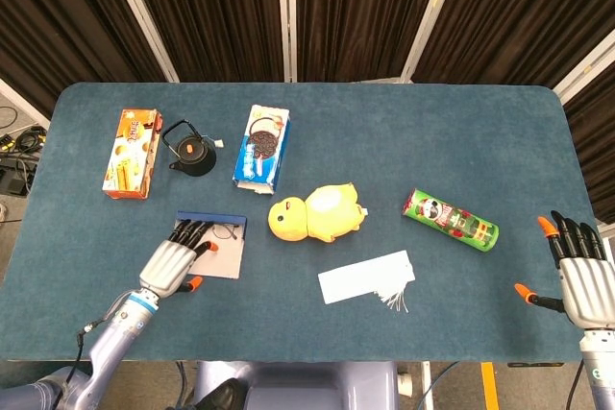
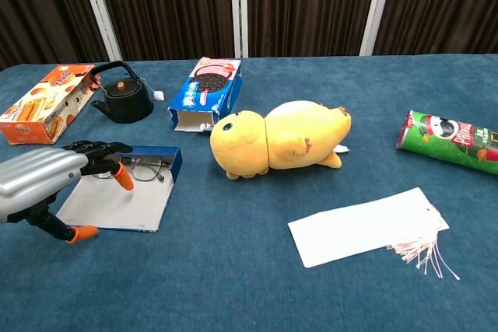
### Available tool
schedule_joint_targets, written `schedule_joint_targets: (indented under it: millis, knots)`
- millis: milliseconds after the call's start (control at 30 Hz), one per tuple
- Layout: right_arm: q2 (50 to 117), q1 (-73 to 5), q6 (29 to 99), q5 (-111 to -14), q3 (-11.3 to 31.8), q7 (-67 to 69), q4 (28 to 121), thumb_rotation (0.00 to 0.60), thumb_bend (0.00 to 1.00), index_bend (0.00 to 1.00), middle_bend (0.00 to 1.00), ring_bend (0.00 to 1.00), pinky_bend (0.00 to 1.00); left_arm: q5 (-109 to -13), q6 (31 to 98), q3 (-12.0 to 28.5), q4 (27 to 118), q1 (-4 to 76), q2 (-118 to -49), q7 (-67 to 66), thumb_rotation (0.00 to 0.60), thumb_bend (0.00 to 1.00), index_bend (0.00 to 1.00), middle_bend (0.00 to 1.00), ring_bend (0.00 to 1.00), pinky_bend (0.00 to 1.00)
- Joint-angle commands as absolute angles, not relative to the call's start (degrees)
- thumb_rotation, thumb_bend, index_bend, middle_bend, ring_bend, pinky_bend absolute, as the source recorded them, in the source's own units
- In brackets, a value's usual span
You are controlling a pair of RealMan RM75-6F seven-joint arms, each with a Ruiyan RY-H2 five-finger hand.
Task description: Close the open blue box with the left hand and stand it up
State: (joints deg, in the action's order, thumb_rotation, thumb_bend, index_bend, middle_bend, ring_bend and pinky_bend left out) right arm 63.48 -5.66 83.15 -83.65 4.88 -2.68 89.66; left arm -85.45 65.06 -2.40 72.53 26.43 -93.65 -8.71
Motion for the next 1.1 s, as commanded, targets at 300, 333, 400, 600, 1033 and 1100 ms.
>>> schedule_joint_targets:
  millis: [300, 333, 400, 600, 1033, 1100]
  knots:
    - [63.42, -5.64, 83.22, -83.71, 4.87, -2.54, 89.70, 0.600, 0.00, 0.00, 0.00, 0.00, 0.00, -85.62, 64.99, -2.15, 70.68, 26.02, -94.97, -7.77, 0.600, 0.28, 0.30, 0.00, 0.00, 0.00]
    - [63.41, -5.63, 83.24, -83.73, 4.86, -2.56, 89.70, 0.600, 0.00, 0.00, 0.00, 0.00, 0.00, -85.48, 64.86, -1.94, 70.33, 26.08, -95.18, -7.65, 0.600, 0.28, 0.30, 0.00, 0.00, 0.00]
    - [63.40, -5.62, 83.28, -83.78, 4.85, -2.61, 89.73, 0.600, 0.00, 0.00, 0.00, 0.00, 0.00, -85.31, 64.70, -1.70, 69.92, 26.12, -95.45, -7.42, 0.600, 0.28, 0.30, 0.00, 0.00, 0.00]
    - [63.40, -5.62, 83.25, -83.65, 4.90, -2.58, 89.71, 0.600, 0.00, 0.00, 0.00, 0.00, 0.00, -85.06, 63.91, -1.55, 69.07, 26.23, -95.98, -7.01, 0.600, 0.28, 0.30, 0.00, 0.00, 0.00]
    - [63.43, -5.65, 83.21, -83.70, 4.85, -2.63, 89.70, 0.600, 0.00, 0.00, 0.00, 0.00, 0.00, -85.06, 63.33, -1.68, 67.83, 25.98, -96.59, -5.86, 0.600, 0.35, 0.30, 0.00, 0.00, 0.00]
    - [63.43, -5.65, 83.19, -83.65, 4.86, -2.62, 89.70, 0.600, 0.00, 0.00, 0.00, 0.00, 0.00, -85.17, 63.25, -1.70, 67.56, 26.01, -96.70, -5.67, 0.600, 0.44, 0.30, 0.00, 0.00, 0.00]
